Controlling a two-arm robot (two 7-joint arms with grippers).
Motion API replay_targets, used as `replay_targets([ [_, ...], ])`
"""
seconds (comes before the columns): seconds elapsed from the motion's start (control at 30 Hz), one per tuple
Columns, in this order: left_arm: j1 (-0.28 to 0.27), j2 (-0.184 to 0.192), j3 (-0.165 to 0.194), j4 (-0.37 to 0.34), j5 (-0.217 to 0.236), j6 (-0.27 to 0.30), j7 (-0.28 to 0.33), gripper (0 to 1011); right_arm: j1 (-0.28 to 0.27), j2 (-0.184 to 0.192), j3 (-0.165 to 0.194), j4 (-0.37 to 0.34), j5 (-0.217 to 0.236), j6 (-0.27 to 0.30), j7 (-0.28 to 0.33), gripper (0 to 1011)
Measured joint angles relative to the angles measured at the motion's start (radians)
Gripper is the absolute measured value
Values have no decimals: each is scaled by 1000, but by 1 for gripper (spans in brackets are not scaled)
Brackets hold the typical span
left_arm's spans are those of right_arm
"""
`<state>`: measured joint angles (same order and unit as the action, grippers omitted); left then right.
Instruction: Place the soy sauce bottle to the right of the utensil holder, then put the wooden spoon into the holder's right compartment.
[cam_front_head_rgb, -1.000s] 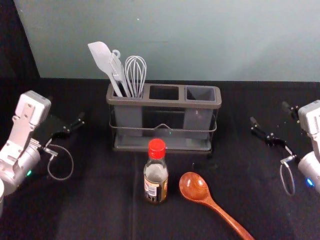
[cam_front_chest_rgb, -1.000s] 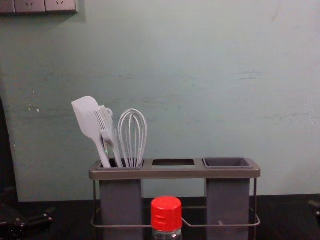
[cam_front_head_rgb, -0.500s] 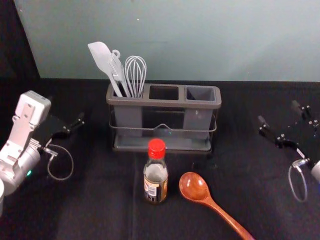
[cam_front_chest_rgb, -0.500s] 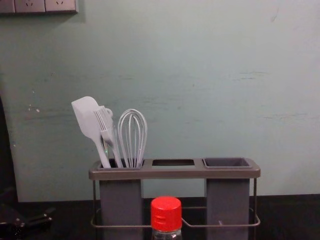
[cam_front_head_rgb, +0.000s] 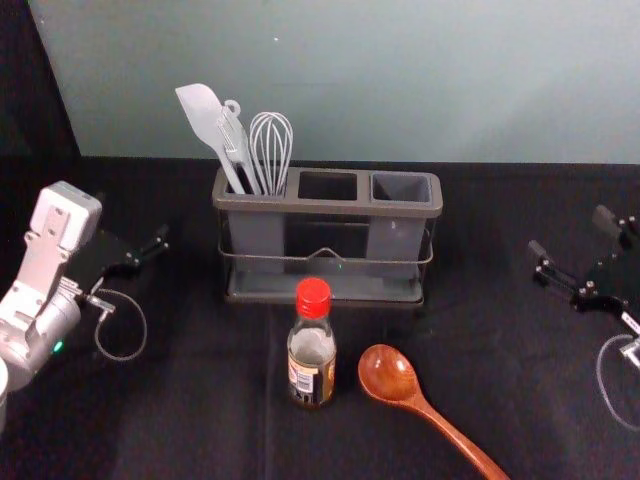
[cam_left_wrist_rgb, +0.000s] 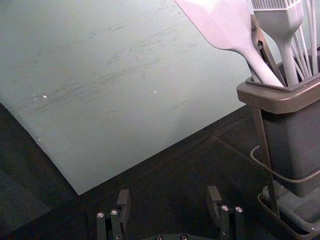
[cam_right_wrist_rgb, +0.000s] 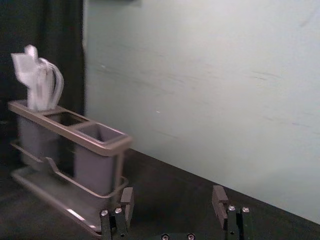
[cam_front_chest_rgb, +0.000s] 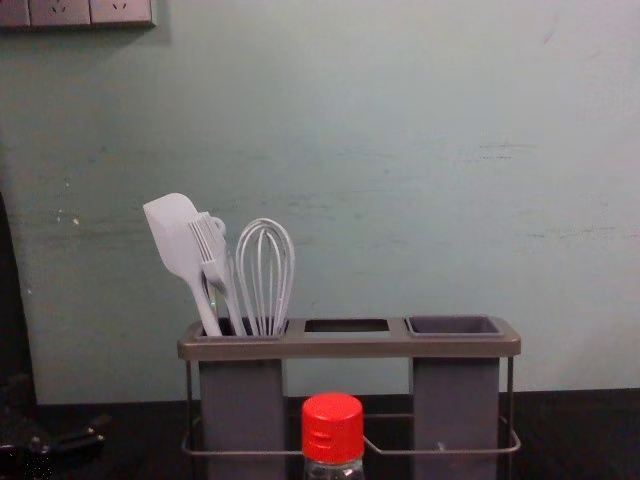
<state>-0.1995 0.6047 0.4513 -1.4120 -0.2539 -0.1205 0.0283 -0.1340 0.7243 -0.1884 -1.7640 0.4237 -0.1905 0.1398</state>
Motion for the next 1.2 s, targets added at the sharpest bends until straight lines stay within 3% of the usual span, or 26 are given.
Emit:
replay_targets([
  [0.3,0,0,0,0,0,0,0,1005,-53,37,24,-58,104,-1,143,1004],
  [0.4,0,0,0,0,0,0,0,1005,-53,47,10,-65,148,15,226,1004],
  [0.53,0,0,0,0,0,0,0,1005,-40,50,-17,-66,172,32,303,1004],
  [0.7,0,0,0,0,0,0,0,1005,-11,38,-57,-62,175,59,367,1004],
  [1.2,0,0,0,0,0,0,0,1005,94,-7,-155,-40,105,102,478,1004],
])
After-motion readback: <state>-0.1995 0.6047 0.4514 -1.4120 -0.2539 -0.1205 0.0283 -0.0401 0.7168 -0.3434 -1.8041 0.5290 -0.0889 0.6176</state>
